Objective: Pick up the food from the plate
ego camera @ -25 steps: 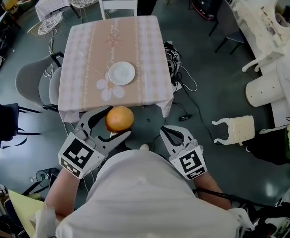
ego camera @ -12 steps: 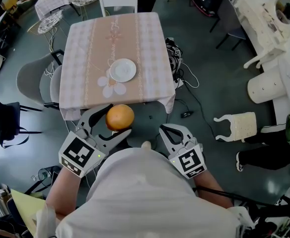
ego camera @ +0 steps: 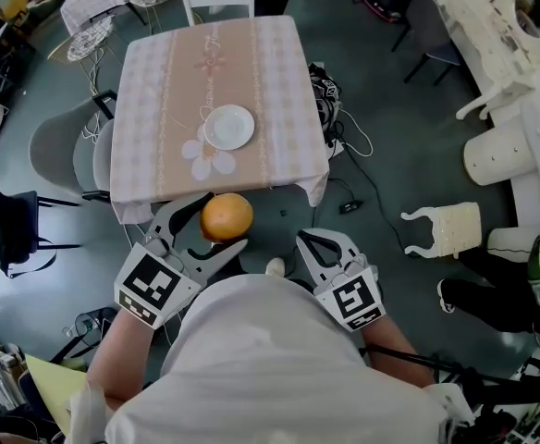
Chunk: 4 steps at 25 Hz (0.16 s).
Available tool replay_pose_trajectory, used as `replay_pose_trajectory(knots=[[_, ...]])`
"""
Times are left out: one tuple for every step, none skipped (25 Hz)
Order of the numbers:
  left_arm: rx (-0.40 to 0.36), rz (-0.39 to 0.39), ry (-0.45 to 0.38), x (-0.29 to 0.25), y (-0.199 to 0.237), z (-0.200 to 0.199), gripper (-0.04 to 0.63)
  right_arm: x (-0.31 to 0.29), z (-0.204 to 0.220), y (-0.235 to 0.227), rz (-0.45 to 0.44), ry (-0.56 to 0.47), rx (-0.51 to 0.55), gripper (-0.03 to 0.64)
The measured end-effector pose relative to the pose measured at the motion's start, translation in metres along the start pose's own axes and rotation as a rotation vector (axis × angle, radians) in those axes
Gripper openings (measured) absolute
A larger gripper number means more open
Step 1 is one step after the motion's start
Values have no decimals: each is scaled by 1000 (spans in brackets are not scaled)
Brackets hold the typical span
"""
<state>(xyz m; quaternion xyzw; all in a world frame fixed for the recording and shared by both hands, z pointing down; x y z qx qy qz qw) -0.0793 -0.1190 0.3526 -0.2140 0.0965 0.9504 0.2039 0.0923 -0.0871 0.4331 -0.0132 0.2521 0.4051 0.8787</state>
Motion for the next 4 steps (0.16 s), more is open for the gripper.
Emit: replay_pose_trajectory(knots=[[1, 2, 1, -2, 2, 1, 356, -2, 0, 0, 0, 1, 0, 12], [2, 4, 1, -4, 4, 2, 356, -4, 1, -1, 0, 2, -1, 12], [3, 6, 1, -5, 6, 3, 356, -6, 1, -1, -1, 4, -1, 12], [3, 8, 2, -7, 8, 3, 356, -9, 2, -2, -1, 5, -2, 12]])
Point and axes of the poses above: the fingertips, and each gripper's own axes: x backward along the fingers, y to its left, z out of its underside, the point moved 5 cm from there along x, backward along the fingers, and after that the axes turned 11 degrees about z, right-handed, at the moved point
